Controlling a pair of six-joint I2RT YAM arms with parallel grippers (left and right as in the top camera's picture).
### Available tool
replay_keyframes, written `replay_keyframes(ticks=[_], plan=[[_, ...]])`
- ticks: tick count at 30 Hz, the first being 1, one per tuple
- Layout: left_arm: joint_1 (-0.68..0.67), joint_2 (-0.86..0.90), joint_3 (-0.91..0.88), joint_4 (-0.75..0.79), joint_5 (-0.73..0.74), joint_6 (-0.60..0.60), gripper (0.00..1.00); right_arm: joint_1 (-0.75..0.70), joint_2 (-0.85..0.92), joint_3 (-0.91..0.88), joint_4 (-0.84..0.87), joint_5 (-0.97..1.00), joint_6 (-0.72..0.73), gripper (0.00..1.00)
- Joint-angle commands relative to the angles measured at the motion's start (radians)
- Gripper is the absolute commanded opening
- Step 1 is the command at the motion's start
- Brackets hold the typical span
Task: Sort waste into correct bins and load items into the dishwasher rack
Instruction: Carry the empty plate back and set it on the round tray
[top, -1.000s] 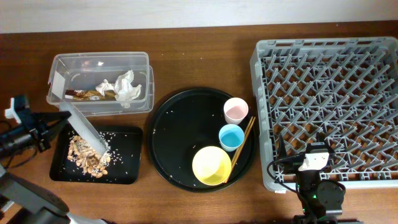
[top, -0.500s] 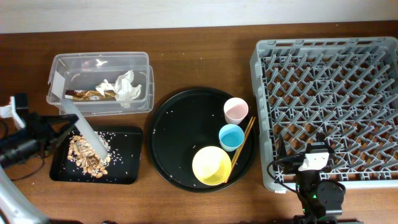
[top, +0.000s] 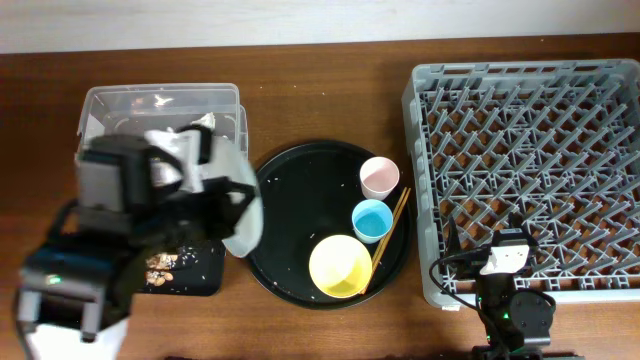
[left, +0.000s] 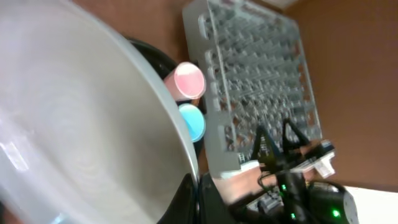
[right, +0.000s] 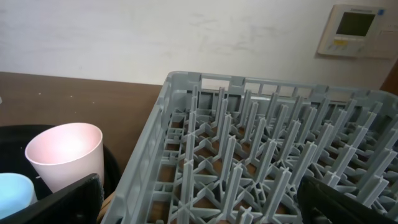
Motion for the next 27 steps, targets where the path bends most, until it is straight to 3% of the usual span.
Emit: replay_keyframes(ticks=[1, 3, 4, 6, 11, 13, 16, 27], plan=[[-0.274, 0.088, 0.002, 0.060, -0.330, -0.097, 0.01, 0.005, -0.006, -0.005, -0.005, 0.008, 0.004, 0.98], [-0.415, 0.191, 0.002, 0.100, -0.462, -0.097, 0.01, 0.005, -0.006, -0.005, -0.005, 0.008, 0.004, 0.98], [-0.487, 0.282, 0.002, 0.117, -0.609, -0.097, 0.01, 0.005, -0.006, -0.005, -0.005, 0.008, 0.004, 0.98], [-0.552, 0.437, 0.002, 0.154, -0.779, -0.097, 0.01, 0.005, -0.006, -0.005, -0.005, 0.008, 0.004, 0.98], [-0.616, 0.655, 0.002, 0.312, -0.827, -0.037, 0.01, 0.005, -0.006, -0.005, -0.005, 0.008, 0.004, 0.98], [-0.616, 0.692, 0.002, 0.320, -0.907, -0.037, 0.01, 0.005, -0.006, -0.005, -0.005, 0.008, 0.004, 0.98], [-0.610, 0.759, 0.002, 0.313, -0.916, -0.037, 0.01, 0.005, -0.006, -0.005, -0.005, 0.008, 0.004, 0.98], [-0.610, 0.809, -0.045, 0.314, -0.866, -0.067, 0.01, 0.005, -0.006, -0.005, -0.005, 0.008, 0.004, 0.98]])
